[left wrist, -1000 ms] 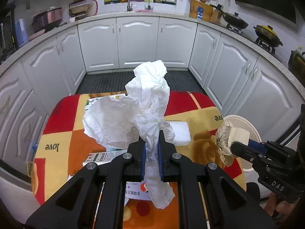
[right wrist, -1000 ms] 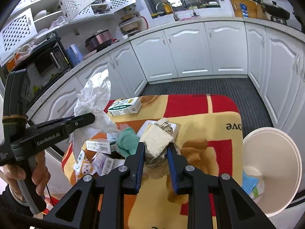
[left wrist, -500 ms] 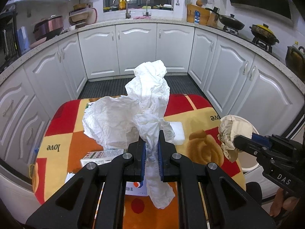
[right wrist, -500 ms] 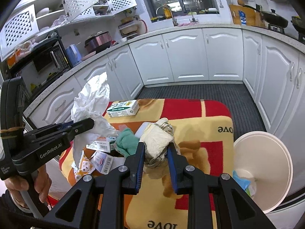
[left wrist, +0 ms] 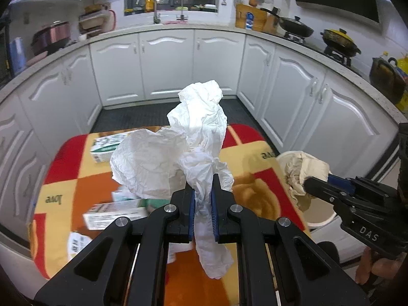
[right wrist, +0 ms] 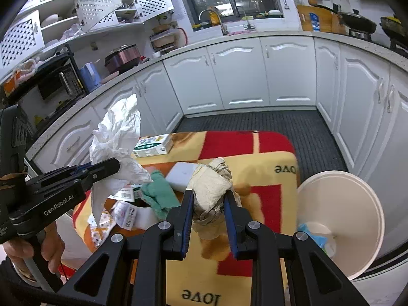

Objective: Collect trash
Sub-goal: 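Carry the beige cloth to the bin with the right gripper and release it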

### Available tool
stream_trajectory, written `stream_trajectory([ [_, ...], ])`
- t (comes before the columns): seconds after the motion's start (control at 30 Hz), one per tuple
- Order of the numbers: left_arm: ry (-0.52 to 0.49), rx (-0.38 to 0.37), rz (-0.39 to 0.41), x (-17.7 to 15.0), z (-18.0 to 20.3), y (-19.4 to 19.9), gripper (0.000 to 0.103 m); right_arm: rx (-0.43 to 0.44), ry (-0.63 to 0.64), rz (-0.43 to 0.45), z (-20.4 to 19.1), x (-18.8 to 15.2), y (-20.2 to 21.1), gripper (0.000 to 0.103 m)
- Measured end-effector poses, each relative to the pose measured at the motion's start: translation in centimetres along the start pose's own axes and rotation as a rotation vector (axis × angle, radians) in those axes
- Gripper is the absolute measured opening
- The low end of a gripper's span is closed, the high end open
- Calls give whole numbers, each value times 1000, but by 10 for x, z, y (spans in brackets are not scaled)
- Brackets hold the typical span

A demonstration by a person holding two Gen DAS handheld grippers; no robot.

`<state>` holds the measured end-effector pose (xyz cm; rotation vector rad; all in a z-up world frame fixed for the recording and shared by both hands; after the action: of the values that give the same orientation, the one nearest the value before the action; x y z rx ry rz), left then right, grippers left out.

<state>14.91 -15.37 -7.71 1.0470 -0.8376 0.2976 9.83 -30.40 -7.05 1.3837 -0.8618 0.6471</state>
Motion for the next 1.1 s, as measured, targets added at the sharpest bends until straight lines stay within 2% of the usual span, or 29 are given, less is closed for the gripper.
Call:
stream_trajectory([
  [0.2,-25,-71,-19,1,31,-18,8,-53,-37,-6,33,-5,-1,22],
  [0.53,-41,-220,-139,-6,96,-79,8,-185,-119,-68,120,-25,-18,22],
  [0.7,-56,-250,-181,-7,124,-115,8,-251,-177,-122,168,-40,-37,22],
  [0.9,-49,-284,-227,-14,149,-161,11,-298,-240,-186,207,-62,-60,22],
  [1.0,-41,-286,-241,-15,153,-176,29,-307,-250,-207,216,-68,-66,23],
  [1.07,-30,-292,-249,-17,155,-184,49,-315,-246,-211,220,-70,-68,31],
  [1.1,-25,-293,-246,-17,153,-185,53,-321,-244,-209,222,-71,-69,44],
])
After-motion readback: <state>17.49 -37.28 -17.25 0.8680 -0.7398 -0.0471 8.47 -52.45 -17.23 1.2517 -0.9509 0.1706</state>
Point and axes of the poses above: each gripper's, at about its wrist camera, not at the fingertips, and y roughly against the way its jaws point, z to its right, x to its top, the point moved 10 cm from there along -y, roughly the way its jaws point, and after that the axes turned 14 degrees about -x, right-handed, at the moved point
